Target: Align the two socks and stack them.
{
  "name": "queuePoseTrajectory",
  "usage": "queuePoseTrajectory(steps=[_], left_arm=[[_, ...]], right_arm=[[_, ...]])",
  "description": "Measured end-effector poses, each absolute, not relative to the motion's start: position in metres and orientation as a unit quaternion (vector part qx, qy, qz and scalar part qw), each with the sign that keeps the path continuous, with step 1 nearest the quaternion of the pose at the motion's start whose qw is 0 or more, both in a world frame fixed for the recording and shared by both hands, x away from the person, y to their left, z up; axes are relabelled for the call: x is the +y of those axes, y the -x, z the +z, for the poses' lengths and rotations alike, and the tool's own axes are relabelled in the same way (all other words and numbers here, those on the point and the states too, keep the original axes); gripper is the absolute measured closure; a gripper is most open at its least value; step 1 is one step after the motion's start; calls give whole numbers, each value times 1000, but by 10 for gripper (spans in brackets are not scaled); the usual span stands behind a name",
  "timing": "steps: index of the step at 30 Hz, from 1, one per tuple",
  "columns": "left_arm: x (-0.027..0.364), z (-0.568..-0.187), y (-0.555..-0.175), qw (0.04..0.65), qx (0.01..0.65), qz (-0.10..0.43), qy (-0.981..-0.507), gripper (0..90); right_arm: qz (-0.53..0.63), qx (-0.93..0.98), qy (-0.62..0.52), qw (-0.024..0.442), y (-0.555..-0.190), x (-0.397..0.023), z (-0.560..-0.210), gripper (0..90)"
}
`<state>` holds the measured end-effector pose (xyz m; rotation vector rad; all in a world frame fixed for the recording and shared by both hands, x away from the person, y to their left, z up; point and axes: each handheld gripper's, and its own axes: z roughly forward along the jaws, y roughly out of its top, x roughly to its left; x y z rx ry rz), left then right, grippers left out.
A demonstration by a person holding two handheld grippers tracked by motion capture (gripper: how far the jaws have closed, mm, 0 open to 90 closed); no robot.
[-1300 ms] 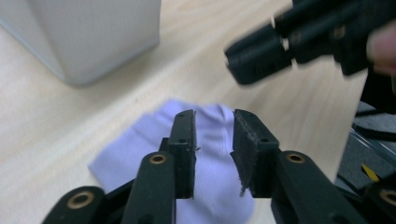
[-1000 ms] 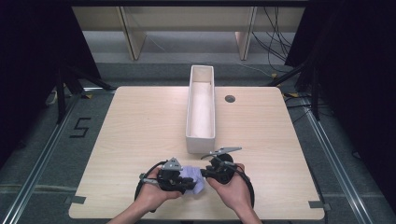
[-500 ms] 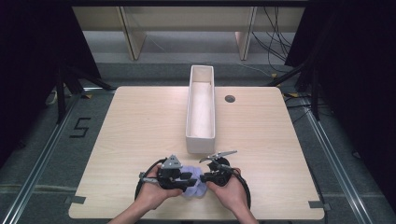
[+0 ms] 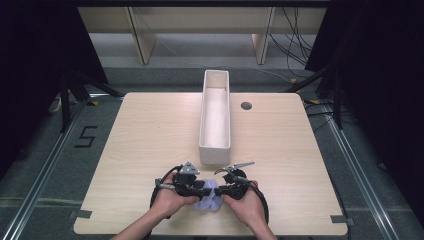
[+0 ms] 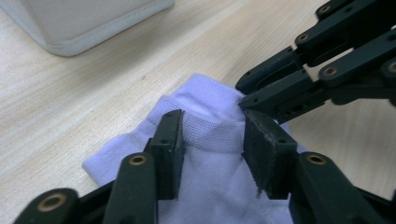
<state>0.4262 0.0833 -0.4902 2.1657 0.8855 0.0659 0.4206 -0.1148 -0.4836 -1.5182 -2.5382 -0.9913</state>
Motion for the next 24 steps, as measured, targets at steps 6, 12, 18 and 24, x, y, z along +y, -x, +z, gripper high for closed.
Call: queuePoseTrajectory(steps=[6, 12, 18, 24], left_arm=[[78, -491, -425, 368, 318, 50, -872, 638], [78, -491, -424, 365, 312, 61, -875, 740], [81, -486, -423, 378, 309, 58, -871, 841], [80, -474, -419, 411, 301, 59, -858, 848]], right_arm=[[-308, -808, 503, 19, -420, -114, -485, 759], [-317, -807, 498, 21, -420, -112, -487, 759], [-308, -807, 504, 19, -420, -111, -486, 761], [-309, -806, 504, 20, -419, -111, -487, 763]])
